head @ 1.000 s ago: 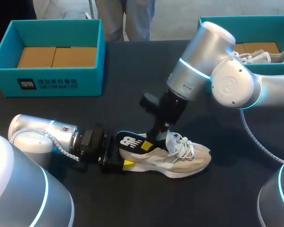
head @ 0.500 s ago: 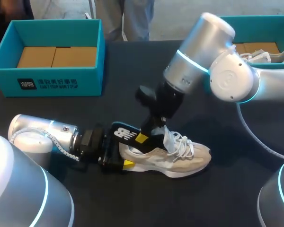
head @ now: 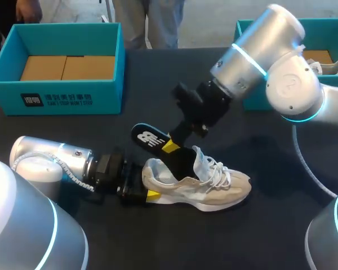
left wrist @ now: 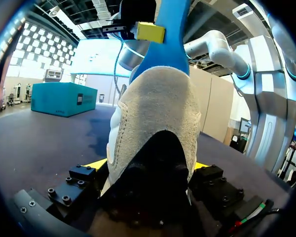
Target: Take the shoe out of the shoebox, open the shoe tongue, remove and reinsert the insole, then place the shoe into the shoebox
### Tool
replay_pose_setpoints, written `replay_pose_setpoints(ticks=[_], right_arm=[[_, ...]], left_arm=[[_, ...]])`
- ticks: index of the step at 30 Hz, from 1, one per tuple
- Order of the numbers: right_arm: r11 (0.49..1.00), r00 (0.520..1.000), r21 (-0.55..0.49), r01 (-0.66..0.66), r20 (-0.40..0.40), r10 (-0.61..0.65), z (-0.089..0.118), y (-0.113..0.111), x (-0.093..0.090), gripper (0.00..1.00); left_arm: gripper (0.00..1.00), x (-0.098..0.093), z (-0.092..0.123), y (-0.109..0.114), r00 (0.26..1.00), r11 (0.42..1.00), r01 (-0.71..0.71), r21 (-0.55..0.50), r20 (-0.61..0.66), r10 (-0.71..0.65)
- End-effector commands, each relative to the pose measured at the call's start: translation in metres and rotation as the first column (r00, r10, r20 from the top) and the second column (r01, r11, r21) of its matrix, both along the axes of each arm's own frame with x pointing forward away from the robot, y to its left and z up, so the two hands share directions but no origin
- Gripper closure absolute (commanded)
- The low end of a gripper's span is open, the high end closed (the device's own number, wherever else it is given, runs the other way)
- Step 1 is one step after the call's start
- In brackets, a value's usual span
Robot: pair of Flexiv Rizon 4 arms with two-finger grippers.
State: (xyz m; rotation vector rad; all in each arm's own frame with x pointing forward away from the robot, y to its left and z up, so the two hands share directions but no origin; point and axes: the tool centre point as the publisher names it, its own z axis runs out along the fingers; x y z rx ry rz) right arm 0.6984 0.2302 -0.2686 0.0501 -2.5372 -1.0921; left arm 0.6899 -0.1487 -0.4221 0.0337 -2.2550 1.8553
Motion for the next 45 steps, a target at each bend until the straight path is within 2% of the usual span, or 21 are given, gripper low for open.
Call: replay_pose_setpoints(ticks=[1,9,12,15,19,21,27,33,45], right_arm=[[1.0,1.0,0.017,0.012,0.003,-0.012,-0.001,-0.004,-0.004,1.0],[1.0,1.0,0.017,0.012,0.003,-0.012,-0.001,-0.004,-0.004,1.0],[0.998,1.0,0.061,0.007,0.017,-0.008,0.009,0.007,0.006,1.0],[0.992,0.999,0.127,-0.022,0.048,0.016,0.03,0.013,0.013,1.0],[0.97,0.998,0.243,0.02,0.046,-0.032,0.055,0.007,0.02,1.0],[0.967,0.998,0.255,0.01,0.063,-0.027,0.068,0.004,0.022,1.0],[0.949,0.996,0.311,0.053,0.046,-0.07,0.105,-0.006,0.026,1.0],[0.896,0.993,0.433,0.099,0.009,-0.114,0.145,-0.038,0.028,1.0],[0.896,0.993,0.433,0.099,0.009,-0.114,0.145,-0.038,0.028,1.0]], left_arm=[[1.0,0.001,-0.004,0.0,1.0,1.0,-0.001,0.001,-0.001,0.001],[1.0,0.001,-0.004,0.0,1.0,1.0,-0.001,0.001,-0.001,0.001],[1.0,0.001,-0.004,0.0,1.0,1.0,-0.001,0.001,-0.001,0.001],[1.0,0.001,-0.004,0.0,1.0,1.0,-0.001,0.001,-0.001,0.001],[1.0,0.001,-0.004,0.0,1.0,1.0,-0.001,0.001,-0.001,0.001],[1.0,0.001,-0.004,0.0,1.0,1.0,-0.001,0.001,-0.001,0.001],[1.0,0.001,-0.004,0.0,1.0,1.0,-0.001,0.001,-0.001,0.001],[1.0,0.001,-0.004,0.0,1.0,1.0,-0.001,0.001,-0.001,0.001],[1.0,0.001,-0.004,0.0,1.0,1.0,-0.001,0.001,-0.001,0.001]])
